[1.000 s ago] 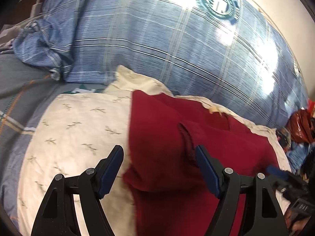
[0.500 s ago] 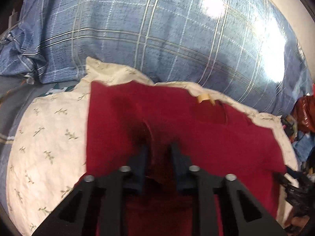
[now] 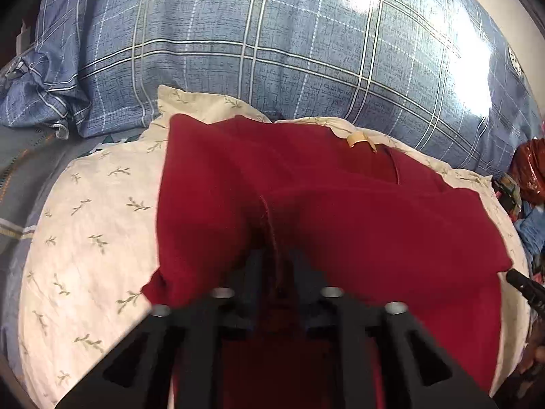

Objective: Fold small clothes

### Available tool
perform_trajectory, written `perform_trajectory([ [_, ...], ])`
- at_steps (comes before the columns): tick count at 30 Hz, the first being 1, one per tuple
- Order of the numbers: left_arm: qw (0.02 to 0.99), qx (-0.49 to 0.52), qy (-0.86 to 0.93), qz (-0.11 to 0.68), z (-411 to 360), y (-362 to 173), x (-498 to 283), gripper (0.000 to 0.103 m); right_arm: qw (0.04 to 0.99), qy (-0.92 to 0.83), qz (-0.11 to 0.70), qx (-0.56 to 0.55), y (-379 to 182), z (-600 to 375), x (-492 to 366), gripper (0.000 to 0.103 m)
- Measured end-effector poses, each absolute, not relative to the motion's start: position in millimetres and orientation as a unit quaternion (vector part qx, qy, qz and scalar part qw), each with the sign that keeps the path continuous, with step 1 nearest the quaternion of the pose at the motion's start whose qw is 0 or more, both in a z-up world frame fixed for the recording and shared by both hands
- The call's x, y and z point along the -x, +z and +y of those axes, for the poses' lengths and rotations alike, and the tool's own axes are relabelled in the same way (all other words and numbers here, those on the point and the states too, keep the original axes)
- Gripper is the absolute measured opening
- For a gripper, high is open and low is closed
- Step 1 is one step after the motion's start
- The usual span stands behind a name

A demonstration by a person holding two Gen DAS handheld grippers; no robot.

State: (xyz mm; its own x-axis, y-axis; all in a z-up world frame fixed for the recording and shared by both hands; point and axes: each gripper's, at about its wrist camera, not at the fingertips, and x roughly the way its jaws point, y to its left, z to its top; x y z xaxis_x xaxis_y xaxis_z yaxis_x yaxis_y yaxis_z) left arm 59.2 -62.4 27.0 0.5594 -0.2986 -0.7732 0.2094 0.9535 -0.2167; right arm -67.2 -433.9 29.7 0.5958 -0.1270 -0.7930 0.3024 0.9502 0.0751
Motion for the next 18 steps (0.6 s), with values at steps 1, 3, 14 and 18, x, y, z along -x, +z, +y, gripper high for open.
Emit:
perform_trajectory([
  [1, 0.881, 0.057, -0.146, 0.447, -60.4, 30.1, -58.8, 0.042, 0.891, -0.123, 0.423, -0.109, 37.4, -436.2, 70.9, 0.036],
  [3, 0.888, 0.061, -0.141, 0.434, -57.2, 40.5, -55.1, 0.054, 0.900, -0.114, 0.403, -0.124, 51.3, -436.9, 68.9, 0.038],
  [14, 0.905, -0.010, -0.074, 0.419, -86.6, 29.3, -58.4, 0.058, 0.901, -0.095, 0.420, -0.052, 9.5, -382.3, -49.6, 0.033],
  [18, 0.903, -0.009, -0.065, 0.424, -90.5, 20.3, -69.6, 0.059, 0.892, -0.122, 0.431, -0.062, -14.6, -400.4, -68.9, 0.034],
])
